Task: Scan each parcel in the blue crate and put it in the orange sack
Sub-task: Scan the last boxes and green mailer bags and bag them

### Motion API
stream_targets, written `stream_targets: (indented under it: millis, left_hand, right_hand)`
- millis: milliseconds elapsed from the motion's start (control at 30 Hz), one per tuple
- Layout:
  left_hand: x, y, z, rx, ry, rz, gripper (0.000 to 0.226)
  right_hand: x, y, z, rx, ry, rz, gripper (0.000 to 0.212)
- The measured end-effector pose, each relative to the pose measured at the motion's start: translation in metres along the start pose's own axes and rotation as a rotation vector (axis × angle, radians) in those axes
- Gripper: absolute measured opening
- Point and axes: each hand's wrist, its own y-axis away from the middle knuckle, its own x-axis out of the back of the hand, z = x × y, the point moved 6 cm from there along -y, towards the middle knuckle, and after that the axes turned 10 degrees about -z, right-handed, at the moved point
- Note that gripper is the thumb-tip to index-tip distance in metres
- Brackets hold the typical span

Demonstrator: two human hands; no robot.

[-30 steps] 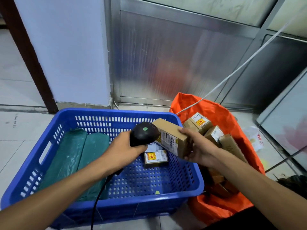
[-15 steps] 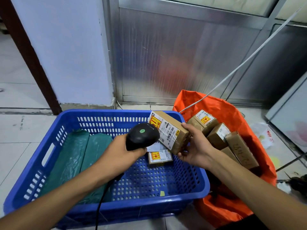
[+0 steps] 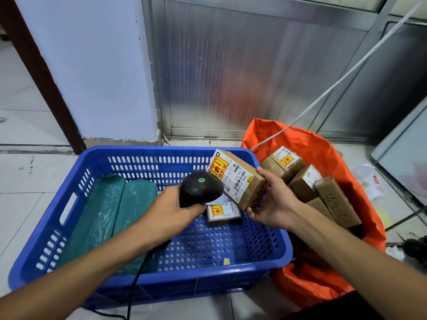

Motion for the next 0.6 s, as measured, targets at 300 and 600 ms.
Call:
stream_targets:
  millis: [300, 600]
  left_hand:
    - [-0.0001, -0.0009, -0.0021, 0.015, 0.011, -0.048, 0.022]
    - [-0.0021, 0.0005, -0.0013, 0.033, 0.030, -0.060, 0.012]
  right_hand:
    - [-0.0017, -0.0019, 0.0015, -0.011, -0.001, -0.024, 0.041]
    - [0.0013, -0.0032, 0.0036, -0.011, 0.000, -0.026, 0.044]
